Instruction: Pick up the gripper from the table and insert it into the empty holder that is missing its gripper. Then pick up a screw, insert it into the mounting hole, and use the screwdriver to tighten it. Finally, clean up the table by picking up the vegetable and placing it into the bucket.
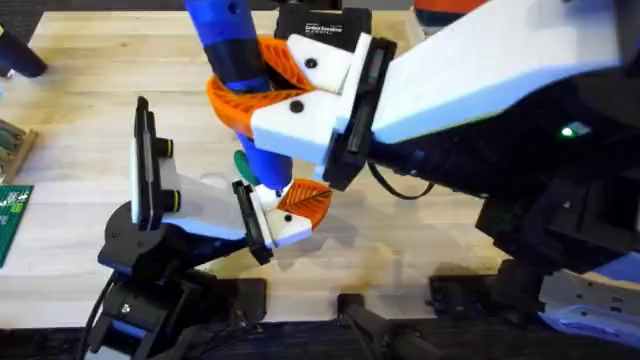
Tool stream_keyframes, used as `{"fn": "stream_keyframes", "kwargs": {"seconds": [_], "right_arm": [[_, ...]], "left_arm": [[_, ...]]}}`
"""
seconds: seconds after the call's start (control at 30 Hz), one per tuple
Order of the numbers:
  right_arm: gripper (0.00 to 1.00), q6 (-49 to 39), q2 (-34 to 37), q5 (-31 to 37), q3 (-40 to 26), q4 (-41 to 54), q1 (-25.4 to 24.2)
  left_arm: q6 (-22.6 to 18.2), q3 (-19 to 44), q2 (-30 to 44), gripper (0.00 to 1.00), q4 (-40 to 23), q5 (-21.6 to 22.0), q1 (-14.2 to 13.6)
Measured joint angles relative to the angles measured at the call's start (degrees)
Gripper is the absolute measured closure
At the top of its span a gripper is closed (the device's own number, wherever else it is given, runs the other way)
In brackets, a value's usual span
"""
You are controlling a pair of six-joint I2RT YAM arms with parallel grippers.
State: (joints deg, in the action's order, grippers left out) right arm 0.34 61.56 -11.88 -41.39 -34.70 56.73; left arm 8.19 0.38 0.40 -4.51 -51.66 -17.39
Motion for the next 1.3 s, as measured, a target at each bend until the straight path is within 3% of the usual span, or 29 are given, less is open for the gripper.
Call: {"fn": "stream_keyframes", "kwargs": {"seconds": [1.3], "right_arm": [[0.974,-3.37,1.72,0.0,0.02,-1.6,1.03]], "left_arm": [[0.0,0.0,0.0,0.997,0.0,0.0,0.0]]}}
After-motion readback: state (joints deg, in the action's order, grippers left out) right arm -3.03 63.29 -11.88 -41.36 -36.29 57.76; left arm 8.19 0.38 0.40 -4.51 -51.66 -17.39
